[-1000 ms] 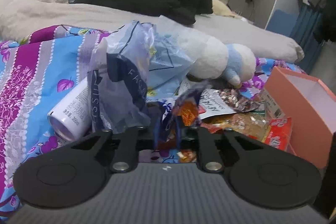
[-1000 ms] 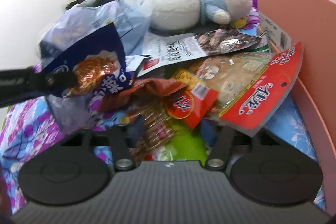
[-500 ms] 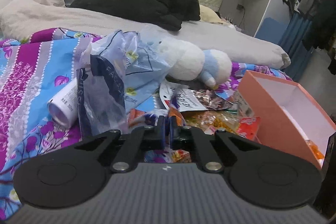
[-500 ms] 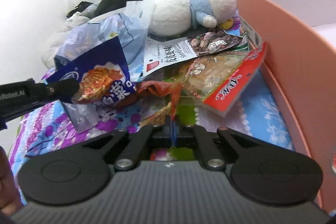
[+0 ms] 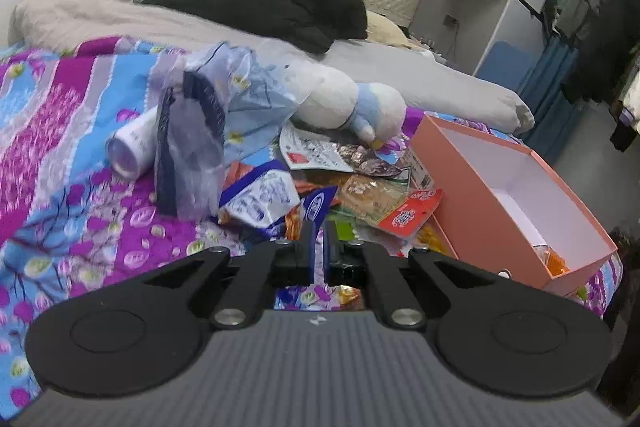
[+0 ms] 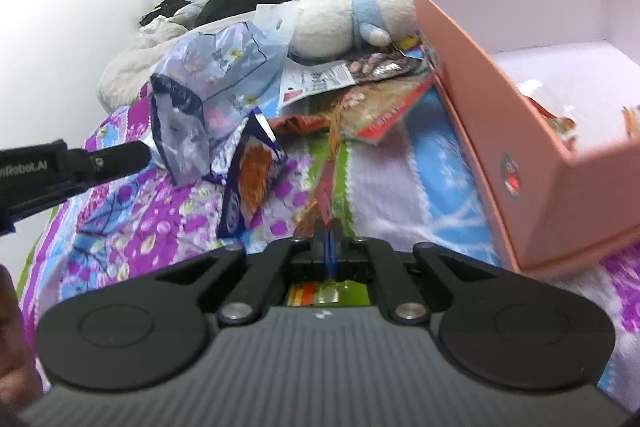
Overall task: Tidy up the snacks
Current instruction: 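Grasp a thin brown strip with the right tool while the left tool grasps a blue-and-white packet, then lift the brown strip with the right tool while the left tool lifts the blue-and-white packet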
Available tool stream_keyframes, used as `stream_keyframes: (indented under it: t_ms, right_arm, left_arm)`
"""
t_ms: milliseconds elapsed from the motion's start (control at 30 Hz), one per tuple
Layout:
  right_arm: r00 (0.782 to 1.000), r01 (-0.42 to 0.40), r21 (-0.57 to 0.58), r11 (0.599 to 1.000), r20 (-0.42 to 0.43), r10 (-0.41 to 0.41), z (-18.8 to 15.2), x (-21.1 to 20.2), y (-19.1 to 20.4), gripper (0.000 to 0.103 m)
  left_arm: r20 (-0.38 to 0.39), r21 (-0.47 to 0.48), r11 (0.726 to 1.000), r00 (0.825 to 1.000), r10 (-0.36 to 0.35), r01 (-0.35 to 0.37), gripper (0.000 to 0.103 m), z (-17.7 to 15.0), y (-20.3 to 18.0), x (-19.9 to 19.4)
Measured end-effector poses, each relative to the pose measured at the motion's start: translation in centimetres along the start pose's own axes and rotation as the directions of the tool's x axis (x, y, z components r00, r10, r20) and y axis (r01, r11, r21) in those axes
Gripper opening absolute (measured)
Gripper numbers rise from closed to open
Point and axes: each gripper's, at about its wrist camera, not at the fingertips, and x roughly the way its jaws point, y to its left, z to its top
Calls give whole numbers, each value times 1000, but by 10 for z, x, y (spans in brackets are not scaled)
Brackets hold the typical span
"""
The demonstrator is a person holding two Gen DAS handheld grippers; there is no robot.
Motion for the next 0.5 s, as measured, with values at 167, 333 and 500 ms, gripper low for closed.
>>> stream_keyframes:
  t_ms: [167, 333, 500]
  right_arm:
    - [1000, -13, 9, 1000, -11, 13, -9, -2, -10, 7]
    - [1000, -18, 30, 999, -25, 18, -16, 5, -15, 8]
    - [998, -41, 78, 996, -42, 45, -20, 17, -22, 49]
  left_arm:
    - [-53, -110, 994, 999, 10, -16, 14, -4, 17, 18]
    - [-73, -214, 976, 997, 24, -39, 63, 2, 35, 50]
    - [-95, -306, 951, 995, 24, -53, 69, 7, 50, 78]
